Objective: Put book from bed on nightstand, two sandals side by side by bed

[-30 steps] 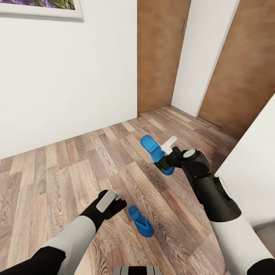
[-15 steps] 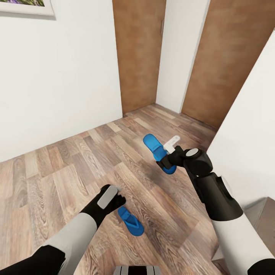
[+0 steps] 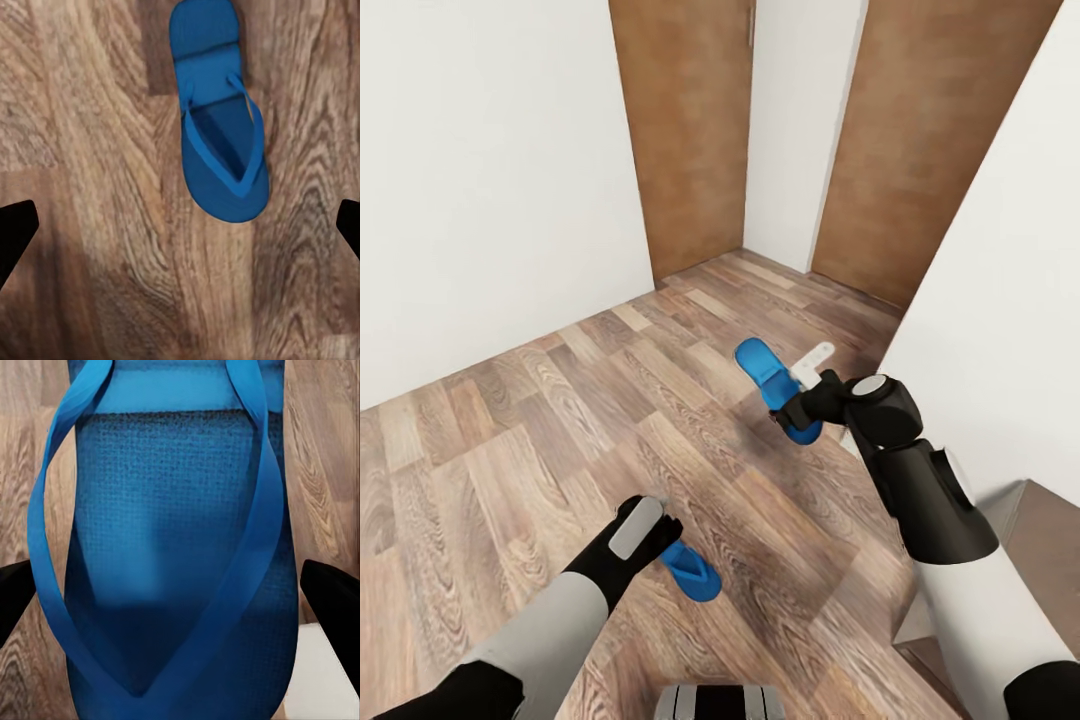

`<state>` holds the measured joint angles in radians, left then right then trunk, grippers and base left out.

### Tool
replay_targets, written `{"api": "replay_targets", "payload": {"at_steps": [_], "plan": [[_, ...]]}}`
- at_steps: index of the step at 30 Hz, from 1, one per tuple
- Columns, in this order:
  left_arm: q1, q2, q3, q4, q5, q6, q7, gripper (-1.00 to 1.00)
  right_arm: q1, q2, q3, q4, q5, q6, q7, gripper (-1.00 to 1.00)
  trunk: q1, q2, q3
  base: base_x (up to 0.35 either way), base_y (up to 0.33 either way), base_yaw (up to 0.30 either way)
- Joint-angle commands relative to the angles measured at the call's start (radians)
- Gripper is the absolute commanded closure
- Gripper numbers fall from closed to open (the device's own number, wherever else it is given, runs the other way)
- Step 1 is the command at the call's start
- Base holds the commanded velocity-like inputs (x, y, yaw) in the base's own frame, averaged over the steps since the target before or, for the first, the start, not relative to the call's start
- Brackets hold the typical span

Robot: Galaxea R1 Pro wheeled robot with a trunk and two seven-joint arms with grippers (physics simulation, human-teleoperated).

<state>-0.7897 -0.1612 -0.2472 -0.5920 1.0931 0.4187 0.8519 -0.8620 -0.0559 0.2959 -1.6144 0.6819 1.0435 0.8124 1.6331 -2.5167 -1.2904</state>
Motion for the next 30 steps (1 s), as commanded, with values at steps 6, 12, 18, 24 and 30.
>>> {"api": "replay_targets", "payload": {"at_steps": [6, 12, 18, 24, 30], "plan": [[0.001, -0.001, -0.003, -0.001, 0.007, -0.009, 0.007, -1.00, -0.049, 0.005, 0.000, -0.001, 0.011, 0.004, 0.069, 1.00, 0.002, -0.002, -0.024, 0.000, 0.000, -0.267], [0.001, 0.001, -0.002, 0.008, 0.007, -0.027, -0.002, -1.00, -0.065, 0.007, 0.004, -0.001, 0.012, 0.004, 0.149, 1.00, 0.005, -0.003, -0.047, 0.000, 0.000, -0.268], [0.001, 0.004, 0.001, 0.022, 0.008, -0.051, 0.001, -1.00, -0.056, 0.010, 0.009, -0.001, 0.059, 0.004, 0.264, 1.00, 0.008, -0.005, -0.071, 0.000, 0.000, -0.197], [0.001, 0.011, 0.004, 0.024, 0.006, -0.056, 0.003, -1.00, -0.050, 0.013, 0.009, -0.001, 0.136, 0.004, 0.290, 1.00, 0.011, -0.006, -0.094, 0.000, 0.000, -0.043], [0.001, 0.021, 0.008, 0.024, 0.006, -0.057, 0.003, -1.00, -0.047, 0.013, 0.008, -0.001, 0.147, 0.004, 0.294, 1.00, 0.013, -0.007, -0.118, 0.000, 0.000, -0.007]]}}
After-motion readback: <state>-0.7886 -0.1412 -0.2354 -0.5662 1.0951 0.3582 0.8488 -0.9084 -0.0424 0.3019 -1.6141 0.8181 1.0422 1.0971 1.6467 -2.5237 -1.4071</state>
